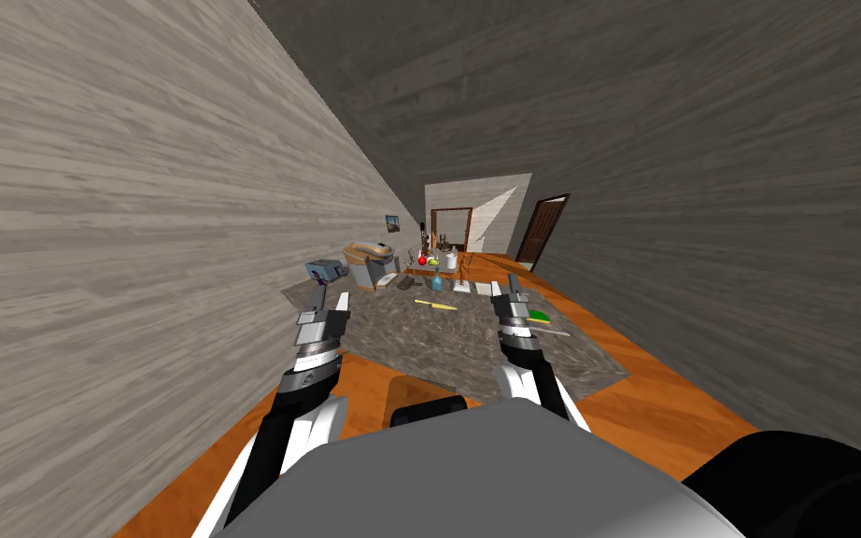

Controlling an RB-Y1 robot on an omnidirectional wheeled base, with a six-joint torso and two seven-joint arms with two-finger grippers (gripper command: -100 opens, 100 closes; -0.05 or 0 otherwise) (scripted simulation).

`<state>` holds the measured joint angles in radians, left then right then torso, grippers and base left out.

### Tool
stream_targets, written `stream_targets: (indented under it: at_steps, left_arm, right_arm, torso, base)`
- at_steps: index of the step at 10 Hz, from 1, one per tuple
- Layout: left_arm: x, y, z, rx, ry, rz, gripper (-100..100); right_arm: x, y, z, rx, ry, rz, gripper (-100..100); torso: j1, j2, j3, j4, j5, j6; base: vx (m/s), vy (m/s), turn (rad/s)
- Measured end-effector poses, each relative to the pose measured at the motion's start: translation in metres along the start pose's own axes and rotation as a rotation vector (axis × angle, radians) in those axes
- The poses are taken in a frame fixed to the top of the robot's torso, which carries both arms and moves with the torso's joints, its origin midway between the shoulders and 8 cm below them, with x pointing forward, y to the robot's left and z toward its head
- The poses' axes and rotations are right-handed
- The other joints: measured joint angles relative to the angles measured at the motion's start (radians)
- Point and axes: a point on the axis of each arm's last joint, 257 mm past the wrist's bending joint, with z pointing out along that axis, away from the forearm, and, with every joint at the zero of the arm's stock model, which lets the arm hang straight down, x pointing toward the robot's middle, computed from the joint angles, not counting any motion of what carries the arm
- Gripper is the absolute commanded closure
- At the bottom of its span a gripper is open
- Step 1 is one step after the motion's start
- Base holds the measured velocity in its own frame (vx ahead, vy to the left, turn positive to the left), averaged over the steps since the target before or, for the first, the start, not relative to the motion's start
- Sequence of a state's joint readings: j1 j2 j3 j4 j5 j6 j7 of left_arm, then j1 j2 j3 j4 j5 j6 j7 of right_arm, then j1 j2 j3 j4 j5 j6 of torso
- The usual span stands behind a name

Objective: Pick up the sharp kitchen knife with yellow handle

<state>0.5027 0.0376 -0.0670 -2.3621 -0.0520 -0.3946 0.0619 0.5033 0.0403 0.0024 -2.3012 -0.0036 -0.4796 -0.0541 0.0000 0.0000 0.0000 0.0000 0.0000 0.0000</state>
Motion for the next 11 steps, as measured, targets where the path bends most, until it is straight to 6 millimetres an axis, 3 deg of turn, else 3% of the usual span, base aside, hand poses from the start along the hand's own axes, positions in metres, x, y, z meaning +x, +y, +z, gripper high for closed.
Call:
stream_targets:
  at_steps: [3, 6, 9, 11]
  left_arm:
    - [0.0, 0.0, 0.0, 0.0, 0.0, 0.0, 0]
    - [0.0, 0.0, 0.0, 0.0, 0.0, 0.0, 0]
    - [0.0, 0.0, 0.0, 0.0, 0.0, 0.0, 0]
    - [0.0, 0.0, 0.0, 0.0, 0.0, 0.0, 0]
  right_arm:
    - [0.002, -0.016, -0.008, 0.049, 0.076, -0.089, -100]
    - [-0.005, -0.046, -0.027, 0.145, 0.157, -0.243, -100]
    - [-0.029, -0.083, -0.054, 0.27, 0.235, -0.444, -100]
    - [-0.056, -0.108, -0.08, 0.368, 0.289, -0.597, -100]
  torso:
    - [0.004, -0.001, 0.0, 0.0, 0.001, 0.0]
    - [0.006, 0.0, 0.0, 0.0, 0.001, 0.0]
    - [0.009, -0.001, 0.0, 0.0, 0.002, 0.0]
    - [0.01, 0.0, 0.0, 0.0, 0.002, 0.0]
  base:
    - [0.011, 0.061, 0.038]
    - [0.006, 0.097, 0.062]
    - [0.014, 0.145, 0.082]
    - [0.012, 0.156, 0.095]
